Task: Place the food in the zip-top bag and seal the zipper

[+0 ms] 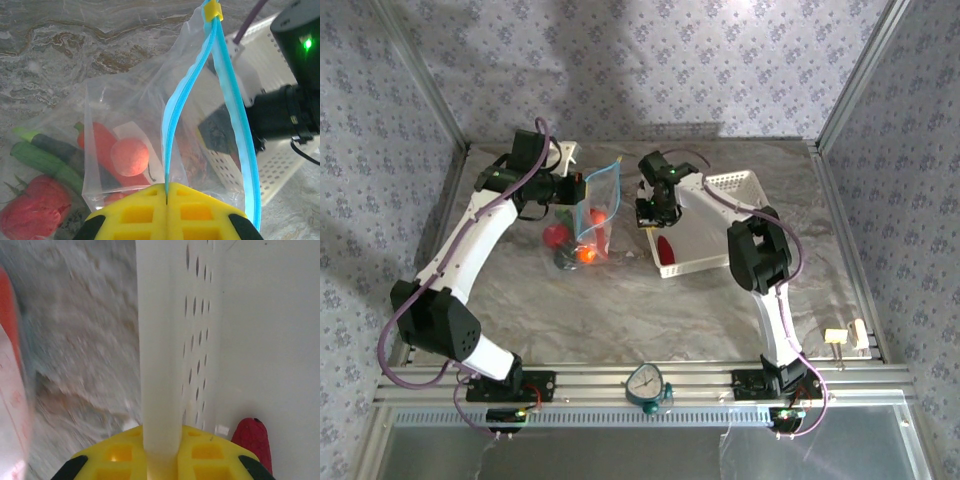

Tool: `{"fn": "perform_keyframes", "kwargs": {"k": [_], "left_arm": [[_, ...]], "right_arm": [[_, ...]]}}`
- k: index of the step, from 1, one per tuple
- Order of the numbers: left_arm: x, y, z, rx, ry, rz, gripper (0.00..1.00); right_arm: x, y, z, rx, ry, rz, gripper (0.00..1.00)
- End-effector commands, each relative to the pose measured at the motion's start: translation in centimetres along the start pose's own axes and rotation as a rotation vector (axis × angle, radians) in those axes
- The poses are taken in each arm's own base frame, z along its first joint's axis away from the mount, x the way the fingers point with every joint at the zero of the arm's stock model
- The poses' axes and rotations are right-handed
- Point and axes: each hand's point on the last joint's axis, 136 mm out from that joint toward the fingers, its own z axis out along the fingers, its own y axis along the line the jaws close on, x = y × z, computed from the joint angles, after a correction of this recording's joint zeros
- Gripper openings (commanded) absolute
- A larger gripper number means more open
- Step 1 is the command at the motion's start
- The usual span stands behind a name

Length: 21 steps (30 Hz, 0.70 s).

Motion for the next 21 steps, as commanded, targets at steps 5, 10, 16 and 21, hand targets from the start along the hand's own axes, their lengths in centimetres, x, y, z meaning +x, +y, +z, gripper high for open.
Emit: {"fn": "perform_keyframes", "kwargs": {"k": [5, 10, 16, 21], "left_arm": [[-0.5, 0.0, -0.4, 0.014, -0.025, 0.016, 0.01], [-0.3, 0.2, 0.1, 0.012, -0.014, 0.015, 0.02], [-0.5, 0.3, 0.2, 0.01, -0.028, 0.014, 0.02], [-0.4, 0.5, 0.0, -0.003, -0.032, 0.016, 0.04]], "right_arm": [[-5.0, 1.4, -0.9, -0.138, -0.17, 0.03, 0.45], [-5.6, 2.2, -6.2, -0.127, -0.29, -0.085, 0.63], [-3.5, -2.6, -10.3, 0.096, -0.281, -0.103, 0.61], [1.6, -7.9, -9.4, 0.283, -0.07, -0.078, 0.56]]}}
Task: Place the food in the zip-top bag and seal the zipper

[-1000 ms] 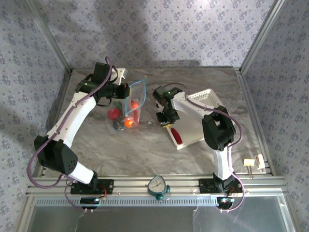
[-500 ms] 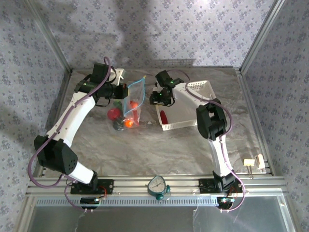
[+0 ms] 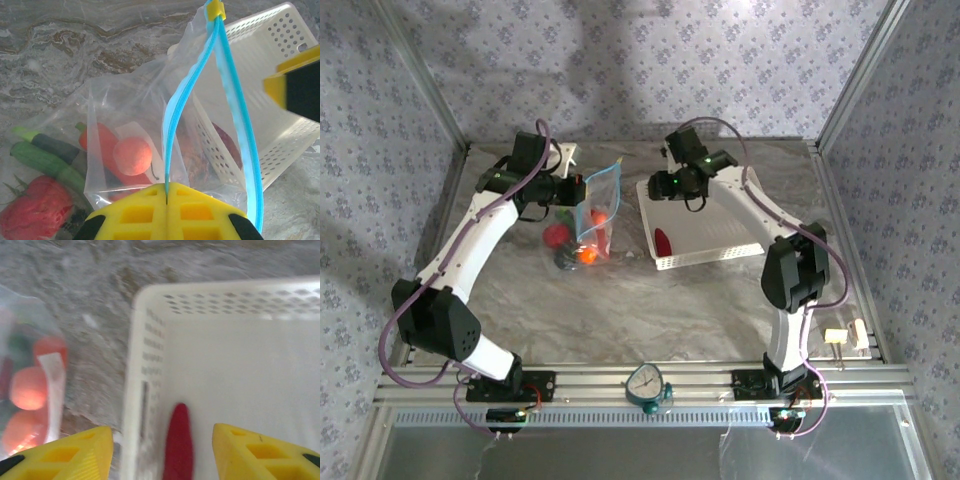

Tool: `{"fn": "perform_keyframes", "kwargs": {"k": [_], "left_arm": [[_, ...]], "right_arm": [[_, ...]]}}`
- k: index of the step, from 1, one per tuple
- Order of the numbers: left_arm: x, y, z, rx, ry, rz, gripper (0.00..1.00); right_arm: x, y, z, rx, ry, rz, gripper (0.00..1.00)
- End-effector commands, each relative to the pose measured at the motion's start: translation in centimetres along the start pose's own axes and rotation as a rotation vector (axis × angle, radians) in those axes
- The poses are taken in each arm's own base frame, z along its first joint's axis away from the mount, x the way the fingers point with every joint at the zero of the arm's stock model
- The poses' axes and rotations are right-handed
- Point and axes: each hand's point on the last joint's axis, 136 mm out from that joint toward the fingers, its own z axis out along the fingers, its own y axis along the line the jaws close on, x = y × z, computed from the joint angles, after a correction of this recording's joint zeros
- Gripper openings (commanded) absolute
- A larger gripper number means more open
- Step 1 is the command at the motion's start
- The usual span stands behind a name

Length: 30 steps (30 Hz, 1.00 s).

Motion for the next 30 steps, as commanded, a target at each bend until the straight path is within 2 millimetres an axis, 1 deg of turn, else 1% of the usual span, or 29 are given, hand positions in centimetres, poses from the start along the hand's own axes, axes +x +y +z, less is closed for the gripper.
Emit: {"fn": "perform_keyframes", "kwargs": {"k": [1, 3, 4, 7, 9, 14, 19, 25, 30], "left_arm": [[-0.7, 0.0, -0.5, 0.0, -0.033, 0.019, 0.04], [-0.7, 0.2, -0.3, -0.002, -0.027, 0.017, 0.05], [-0.7, 0.1, -0.3, 0.0, -0.026, 0.016, 0.05], [-0.8, 0.1, 0.0, 0.006, -0.022, 0.011, 0.07], [-1.0, 0.0, 0.0, 0.008, -0.025, 0.014, 0.07], [-1.0, 0.0, -0.2, 0.004, -0.025, 0.017, 0.07], [-0.9, 0.1, -0.1, 0.002, -0.021, 0.019, 0.07], [-1.1, 0.0, 0.0, 0.005, -0.025, 0.02, 0.07], [-1.2, 0.0, 0.1, 0.008, -0.025, 0.016, 0.07]], "right_arm": [[6.8, -4.8, 1.3, 0.181, 0.257, -0.033, 0.56], [8.4, -4.7, 2.1, 0.161, 0.312, -0.041, 0.55], [9.2, -4.2, 2.5, 0.135, 0.333, -0.046, 0.55], [10.6, -2.8, 3.7, 0.091, 0.377, -0.063, 0.55], [11.2, -2.2, 4.3, 0.078, 0.398, -0.075, 0.55], [12.0, -1.0, 5.9, 0.048, 0.428, -0.091, 0.55], [12.6, -0.9, 6.9, 0.044, 0.449, -0.092, 0.55], [13.0, -0.7, 7.7, 0.03, 0.465, -0.095, 0.55], [13.2, -0.6, 8.4, 0.036, 0.479, -0.105, 0.52]]}}
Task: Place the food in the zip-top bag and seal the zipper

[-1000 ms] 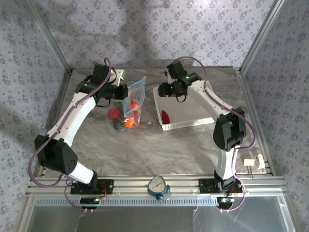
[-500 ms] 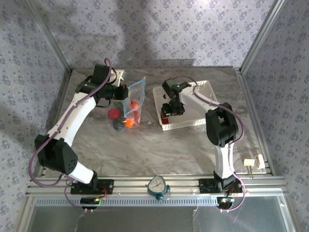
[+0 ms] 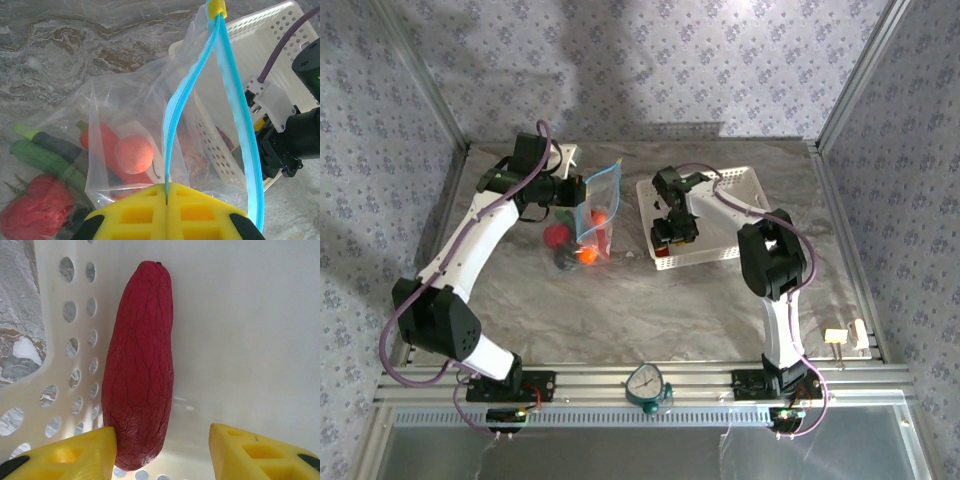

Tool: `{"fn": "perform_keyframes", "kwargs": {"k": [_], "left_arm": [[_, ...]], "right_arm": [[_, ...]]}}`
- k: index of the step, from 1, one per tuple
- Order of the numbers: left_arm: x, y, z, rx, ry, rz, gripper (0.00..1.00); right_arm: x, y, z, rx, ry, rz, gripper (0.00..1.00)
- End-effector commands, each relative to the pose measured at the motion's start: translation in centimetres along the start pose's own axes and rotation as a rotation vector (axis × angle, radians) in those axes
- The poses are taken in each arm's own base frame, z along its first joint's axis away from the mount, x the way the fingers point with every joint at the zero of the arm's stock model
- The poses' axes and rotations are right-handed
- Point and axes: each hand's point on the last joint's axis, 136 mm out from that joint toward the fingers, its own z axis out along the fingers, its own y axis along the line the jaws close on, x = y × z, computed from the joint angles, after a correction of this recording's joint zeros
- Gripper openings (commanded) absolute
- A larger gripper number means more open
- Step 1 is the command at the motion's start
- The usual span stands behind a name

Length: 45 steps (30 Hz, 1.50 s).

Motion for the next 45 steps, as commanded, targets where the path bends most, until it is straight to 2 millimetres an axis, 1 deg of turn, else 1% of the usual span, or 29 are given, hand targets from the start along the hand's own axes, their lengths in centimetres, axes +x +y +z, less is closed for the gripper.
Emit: {"fn": "perform_keyframes", "kwargs": {"k": [1, 3, 7, 10, 13, 16, 17, 18, 21, 26, 28, 29, 30, 34, 35, 38, 45], "left_arm": [[-1.3, -0.2, -0.2, 0.013, -0.032, 0.019, 0.07], [-1.4, -0.2, -0.1, 0.016, -0.031, 0.018, 0.07], [-1.4, -0.3, -0.1, 0.021, -0.029, 0.016, 0.07], [-1.3, -0.3, 0.1, 0.019, -0.027, 0.013, 0.07], [-1.3, -0.2, 0.1, 0.019, -0.026, 0.01, 0.07], [-1.4, -0.3, 0.1, 0.02, -0.026, 0.012, 0.07], [-1.4, -0.3, 0.1, 0.02, -0.026, 0.012, 0.07], [-1.4, -0.3, 0.1, 0.02, -0.028, 0.012, 0.07], [-1.4, -0.3, -0.1, 0.017, -0.031, 0.016, 0.07], [-1.5, -0.2, -0.1, 0.015, -0.032, 0.016, 0.07], [-1.3, -0.2, 0.1, 0.017, -0.027, 0.012, 0.07], [-1.3, -0.2, 0.1, 0.018, -0.026, 0.011, 0.07], [-1.3, -0.2, 0.1, 0.018, -0.026, 0.012, 0.07], [-1.3, -0.1, 0.1, 0.016, -0.026, 0.011, 0.07], [-1.3, -0.2, 0.1, 0.015, -0.026, 0.013, 0.07], [-1.4, -0.1, 0.0, 0.013, -0.03, 0.015, 0.07], [-1.2, -0.1, 0.1, 0.013, -0.025, 0.014, 0.07]], "right_arm": [[0.0, 0.3, 1.3, 0.006, 0.036, -0.024, 0.52], [0.0, 0.0, 1.6, 0.034, 0.045, -0.023, 0.5], [-0.1, -1.4, 2.0, 0.098, 0.05, 0.011, 0.43], [-0.7, -2.1, 2.0, 0.114, 0.02, 0.055, 0.37], [-1.8, -1.9, 1.6, 0.086, -0.033, 0.087, 0.32], [-2.7, -1.1, 1.6, 0.044, -0.057, 0.095, 0.31], [-2.9, -0.9, 1.6, 0.039, -0.06, 0.096, 0.29], [-3.0, -1.0, 1.7, 0.038, -0.06, 0.099, 0.25], [-3.1, -1.3, 2.0, 0.037, -0.055, 0.108, 0.18], [-3.4, -2.1, 1.7, 0.033, -0.075, 0.136, 0.13], [-3.6, -2.1, 1.6, 0.018, -0.079, 0.139, 0.14], [-3.7, -1.9, 1.6, 0.01, -0.08, 0.134, 0.2], [-3.8, -1.7, 1.5, 0.005, -0.082, 0.13, 0.3], [-4.3, -1.2, 0.9, -0.002, -0.113, 0.121, 0.49], [-4.4, -1.1, 0.6, 0.001, -0.123, 0.121, 0.51], [-4.7, -1.1, 0.1, 0.001, -0.139, 0.119, 0.51], [-5.0, -0.1, 0.2, -0.051, -0.143, 0.112, 0.51]]}}
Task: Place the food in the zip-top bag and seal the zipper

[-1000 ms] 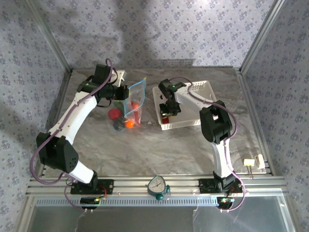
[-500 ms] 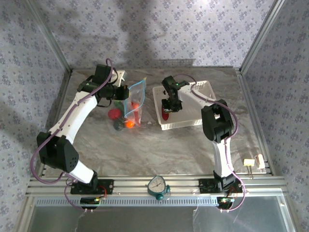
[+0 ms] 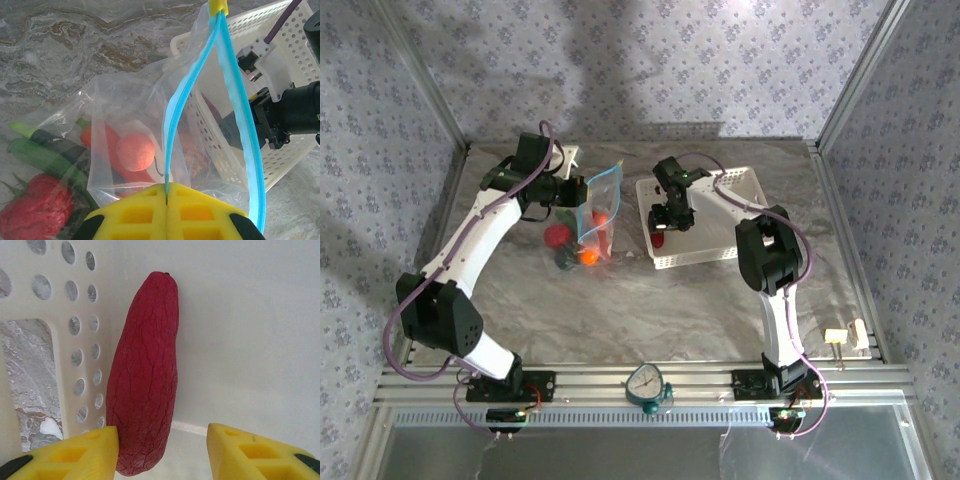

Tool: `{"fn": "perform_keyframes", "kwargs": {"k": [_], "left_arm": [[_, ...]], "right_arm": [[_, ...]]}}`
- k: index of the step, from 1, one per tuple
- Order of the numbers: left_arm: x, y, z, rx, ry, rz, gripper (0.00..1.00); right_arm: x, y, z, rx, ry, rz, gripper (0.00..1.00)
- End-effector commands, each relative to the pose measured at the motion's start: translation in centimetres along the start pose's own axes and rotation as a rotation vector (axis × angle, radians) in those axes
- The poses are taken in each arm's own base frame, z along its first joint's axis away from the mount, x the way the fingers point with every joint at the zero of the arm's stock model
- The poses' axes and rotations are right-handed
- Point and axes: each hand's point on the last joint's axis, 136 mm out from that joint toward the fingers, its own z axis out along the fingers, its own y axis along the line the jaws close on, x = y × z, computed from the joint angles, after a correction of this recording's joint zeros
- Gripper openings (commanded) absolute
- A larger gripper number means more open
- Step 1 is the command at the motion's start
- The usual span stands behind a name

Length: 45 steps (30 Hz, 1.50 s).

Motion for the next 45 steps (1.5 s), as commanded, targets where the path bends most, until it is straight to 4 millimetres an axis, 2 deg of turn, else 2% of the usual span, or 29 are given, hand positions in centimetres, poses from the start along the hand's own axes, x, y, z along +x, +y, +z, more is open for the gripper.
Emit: {"fn": "perform_keyframes", "kwargs": {"k": [1, 10, 18, 28, 31, 34, 37, 40, 45], "left_arm": [[-1.5, -0.4, -0.6, 0.016, -0.042, 0.019, 0.07], [-1.7, -0.4, -0.8, 0.014, -0.049, 0.027, 0.07], [-1.8, -0.5, -0.9, 0.018, -0.05, 0.026, 0.07], [-1.8, -0.5, -0.7, 0.02, -0.049, 0.027, 0.07], [-1.8, -0.5, -0.6, 0.02, -0.047, 0.023, 0.07], [-1.8, -0.5, -0.7, 0.019, -0.046, 0.025, 0.07], [-1.7, -0.5, -0.7, 0.018, -0.045, 0.027, 0.07], [-1.6, -0.5, -0.6, 0.019, -0.042, 0.023, 0.07], [-1.3, -0.3, -0.3, 0.018, -0.034, 0.014, 0.07]], "right_arm": [[0.0, 0.4, 0.2, -0.023, 0.004, 0.011, 0.51], [-0.6, 0.8, -1.3, -0.048, -0.029, 0.011, 0.57], [0.4, 0.9, 1.5, -0.015, 0.066, -0.012, 0.53], [1.9, -2.0, 4.1, 0.126, 0.155, 0.005, 0.48], [2.1, -3.1, 4.6, 0.182, 0.168, 0.006, 0.43], [2.2, -3.2, 4.8, 0.175, 0.158, 0.017, 0.35], [1.8, -3.1, 4.3, 0.155, 0.121, 0.03, 0.3], [0.7, -3.1, 2.7, 0.151, 0.047, 0.037, 0.25], [-2.1, -2.1, -2.3, 0.106, -0.194, 0.054, 0.16]]}}
